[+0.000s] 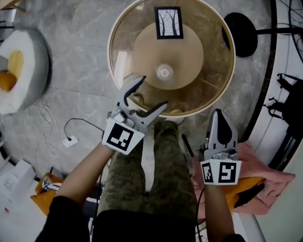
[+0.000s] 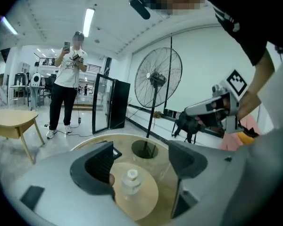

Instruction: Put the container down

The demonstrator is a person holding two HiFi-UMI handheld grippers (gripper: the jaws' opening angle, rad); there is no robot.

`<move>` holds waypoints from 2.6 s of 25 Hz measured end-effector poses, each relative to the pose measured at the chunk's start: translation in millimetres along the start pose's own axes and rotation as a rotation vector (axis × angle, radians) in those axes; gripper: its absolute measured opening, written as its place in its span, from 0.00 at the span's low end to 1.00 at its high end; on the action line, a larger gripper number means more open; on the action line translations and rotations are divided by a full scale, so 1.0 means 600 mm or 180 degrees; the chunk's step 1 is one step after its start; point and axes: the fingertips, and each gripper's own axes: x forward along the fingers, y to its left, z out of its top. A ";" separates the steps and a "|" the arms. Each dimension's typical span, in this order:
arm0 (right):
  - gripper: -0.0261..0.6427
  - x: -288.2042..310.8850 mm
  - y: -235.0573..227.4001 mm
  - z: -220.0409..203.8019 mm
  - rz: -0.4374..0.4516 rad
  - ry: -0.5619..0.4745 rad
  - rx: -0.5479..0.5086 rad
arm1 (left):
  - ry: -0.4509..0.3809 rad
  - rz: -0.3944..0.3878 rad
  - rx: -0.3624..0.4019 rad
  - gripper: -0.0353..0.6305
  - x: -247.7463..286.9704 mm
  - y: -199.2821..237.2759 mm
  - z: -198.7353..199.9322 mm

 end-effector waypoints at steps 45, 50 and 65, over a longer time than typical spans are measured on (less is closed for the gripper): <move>0.07 -0.308 0.084 0.634 -0.0545 -0.1095 -0.0450 | -0.1102 0.1088 -0.0009 0.10 -0.448 0.079 0.720; 0.07 -0.310 0.087 0.628 -0.0599 -0.1105 -0.0380 | -0.1055 0.1012 0.0043 0.10 -0.436 0.081 0.722; 0.07 -0.321 0.080 0.629 -0.0677 -0.1193 -0.0380 | -0.1053 0.0847 0.0127 0.10 -0.405 0.062 0.724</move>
